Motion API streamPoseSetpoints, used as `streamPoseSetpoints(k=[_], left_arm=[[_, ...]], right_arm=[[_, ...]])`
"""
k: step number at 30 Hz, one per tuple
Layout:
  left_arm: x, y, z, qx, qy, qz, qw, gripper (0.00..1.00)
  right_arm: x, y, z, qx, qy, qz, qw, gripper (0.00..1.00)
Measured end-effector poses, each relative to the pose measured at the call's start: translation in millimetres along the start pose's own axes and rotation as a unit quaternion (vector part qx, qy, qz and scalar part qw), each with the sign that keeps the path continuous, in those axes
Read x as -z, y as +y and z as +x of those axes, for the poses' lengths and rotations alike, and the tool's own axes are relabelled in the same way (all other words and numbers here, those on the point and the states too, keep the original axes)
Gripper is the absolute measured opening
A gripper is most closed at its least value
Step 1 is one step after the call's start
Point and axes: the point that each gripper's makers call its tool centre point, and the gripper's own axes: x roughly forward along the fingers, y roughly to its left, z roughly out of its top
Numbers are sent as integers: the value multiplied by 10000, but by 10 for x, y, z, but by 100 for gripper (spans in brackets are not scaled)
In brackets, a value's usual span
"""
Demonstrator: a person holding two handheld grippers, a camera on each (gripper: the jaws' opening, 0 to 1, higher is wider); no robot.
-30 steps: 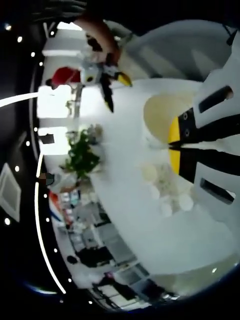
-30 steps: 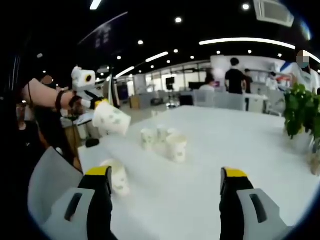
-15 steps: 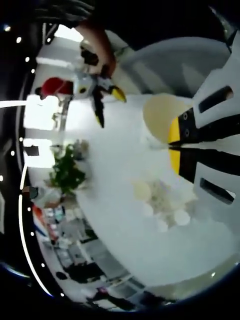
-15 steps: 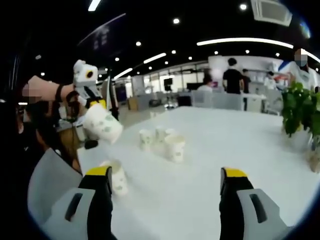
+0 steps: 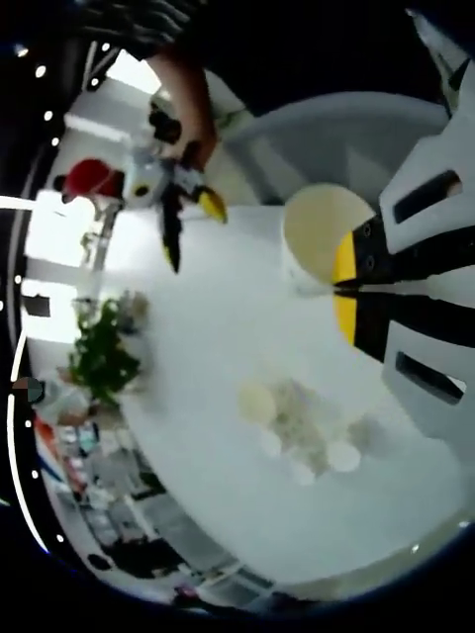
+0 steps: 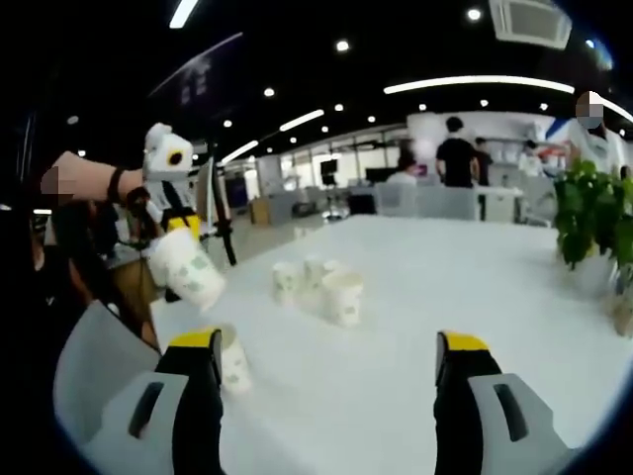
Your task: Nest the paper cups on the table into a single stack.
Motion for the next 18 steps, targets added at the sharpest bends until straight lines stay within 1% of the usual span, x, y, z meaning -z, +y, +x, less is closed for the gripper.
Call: streamPoseSetpoints(k=[1,9,12,14,16,18], left_arm=[[34,2,5,-10,96,20,10000,0],[127,-41,55,174,326,-135,9992,0],[186,-47,88,204,543,-120,9982,0],[182,-54,101,227,578,-103,9980,0],[187,-50,113,241,680,-134,9973,0],[170,-48,124,248,694,-103,9972,0]], right_arm=[[4,-5,5,2,14,2,10000,86],[-15,-21,53,2,5,3,10000,86],[11,-27,58,5,30,27,10000,86],[20,-33,57,6,25,52,10000,86],[21,-38,56,20,25,38,10000,86],[32,-48,48,39,22,60,10000,86]])
